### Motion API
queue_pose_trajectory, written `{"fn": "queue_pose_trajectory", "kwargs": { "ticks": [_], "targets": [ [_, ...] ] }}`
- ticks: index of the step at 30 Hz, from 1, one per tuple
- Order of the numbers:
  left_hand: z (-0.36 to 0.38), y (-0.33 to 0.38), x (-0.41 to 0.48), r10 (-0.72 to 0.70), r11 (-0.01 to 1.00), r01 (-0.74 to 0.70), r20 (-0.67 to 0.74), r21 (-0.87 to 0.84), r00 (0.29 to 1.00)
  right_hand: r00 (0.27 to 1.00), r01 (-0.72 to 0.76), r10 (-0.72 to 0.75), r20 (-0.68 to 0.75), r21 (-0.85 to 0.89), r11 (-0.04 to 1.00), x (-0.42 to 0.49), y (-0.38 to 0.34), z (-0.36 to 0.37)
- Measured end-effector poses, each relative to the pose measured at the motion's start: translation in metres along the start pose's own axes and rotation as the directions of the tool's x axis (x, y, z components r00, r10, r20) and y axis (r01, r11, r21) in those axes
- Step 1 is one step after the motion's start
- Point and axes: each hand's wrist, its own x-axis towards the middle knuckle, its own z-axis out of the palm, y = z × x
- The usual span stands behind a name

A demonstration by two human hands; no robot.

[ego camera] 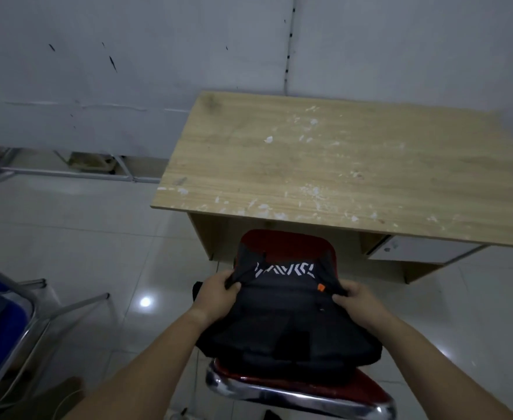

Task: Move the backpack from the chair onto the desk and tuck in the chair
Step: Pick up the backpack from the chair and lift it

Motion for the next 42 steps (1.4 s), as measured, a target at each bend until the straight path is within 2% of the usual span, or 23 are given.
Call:
{"fn": "queue_pose_trajectory", "kwargs": {
  "ticks": [4, 6, 7, 9, 12, 15, 17, 18, 20, 22, 23, 25, 28, 31, 34, 38, 40, 42],
  "targets": [
    [-0.039, 0.024, -0.014, 0.118, 0.988, -0.126, -0.092, -0.088, 0.989, 0.987, 0.081, -0.054, -0.153, 0.175, 0.981, -0.031, -0.049, 0.002],
    [-0.066, 0.041, -0.017, 0.169, 0.977, -0.181, -0.115, -0.109, 0.979, 0.980, 0.018, 0.031, -0.194, 0.245, 0.969, -0.037, -0.080, 0.001],
    [-0.081, 0.049, -0.018, 0.186, 0.972, -0.201, -0.125, -0.122, 0.974, 0.979, -0.077, 0.122, -0.161, 0.263, 0.962, -0.040, -0.094, 0.000],
    [-0.111, 0.062, -0.021, 0.208, 0.963, -0.231, -0.161, -0.141, 0.965, 0.957, -0.281, 0.291, 0.001, 0.271, 0.921, -0.048, -0.121, 0.003],
    [-0.158, 0.072, -0.022, 0.286, 0.935, -0.325, -0.239, -0.142, 0.928, 0.949, -0.316, 0.293, 0.119, 0.281, 0.906, -0.053, -0.148, 0.018],
    [-0.200, 0.077, -0.023, 0.362, 0.909, -0.395, -0.215, -0.134, 0.907, 0.953, -0.300, 0.279, 0.116, 0.249, 0.921, -0.057, -0.174, 0.045],
    [-0.229, 0.079, -0.021, 0.300, 0.899, -0.351, -0.216, -0.262, 0.929, 0.972, -0.231, 0.234, 0.021, 0.249, 0.940, -0.059, -0.193, 0.063],
    [-0.247, 0.080, -0.021, 0.198, 0.883, -0.259, -0.189, -0.392, 0.962, 0.982, -0.168, 0.184, -0.036, 0.266, 0.949, -0.060, -0.205, 0.072],
    [-0.286, 0.081, -0.016, -0.001, 0.806, 0.017, 0.027, -0.592, 1.000, 0.987, 0.009, 0.039, -0.157, 0.296, 0.955, -0.066, -0.230, 0.089],
    [-0.323, 0.081, -0.011, -0.105, 0.789, 0.260, 0.295, -0.556, 0.950, 0.961, 0.181, -0.096, -0.260, 0.324, 0.929, -0.075, -0.255, 0.107],
    [-0.339, 0.080, -0.009, -0.128, 0.781, 0.326, 0.374, -0.534, 0.919, 0.938, 0.257, -0.155, -0.310, 0.322, 0.911, -0.079, -0.268, 0.115],
    [-0.359, 0.080, -0.003, -0.125, 0.774, 0.358, 0.428, -0.522, 0.895, 0.884, 0.379, -0.258, -0.389, 0.276, 0.883, -0.084, -0.293, 0.125],
    [-0.377, 0.083, 0.005, -0.119, 0.809, 0.326, 0.406, -0.489, 0.906, 0.815, 0.479, -0.363, -0.451, 0.172, 0.861, -0.088, -0.325, 0.129],
    [-0.382, 0.092, 0.017, -0.035, 0.760, 0.288, 0.406, -0.582, 0.913, 0.746, 0.543, -0.448, -0.492, 0.060, 0.838, -0.079, -0.349, 0.122],
    [-0.382, 0.105, 0.037, 0.044, 0.698, 0.209, 0.332, -0.685, 0.942, 0.717, 0.555, -0.477, -0.508, 0.003, 0.832, -0.058, -0.367, 0.110],
    [-0.379, 0.124, 0.075, 0.188, 0.665, -0.101, 0.036, -0.740, 0.981, 0.687, 0.572, -0.473, -0.551, 0.008, 0.821, -0.013, -0.384, 0.097],
    [-0.375, 0.133, 0.096, 0.248, 0.683, -0.263, -0.122, -0.681, 0.961, 0.681, 0.570, -0.468, -0.563, 0.006, 0.822, 0.009, -0.393, 0.089],
    [-0.372, 0.142, 0.115, 0.309, 0.747, -0.393, -0.244, -0.536, 0.919, 0.678, 0.562, -0.465, -0.570, -0.007, 0.827, 0.028, -0.401, 0.080]
  ]
}}
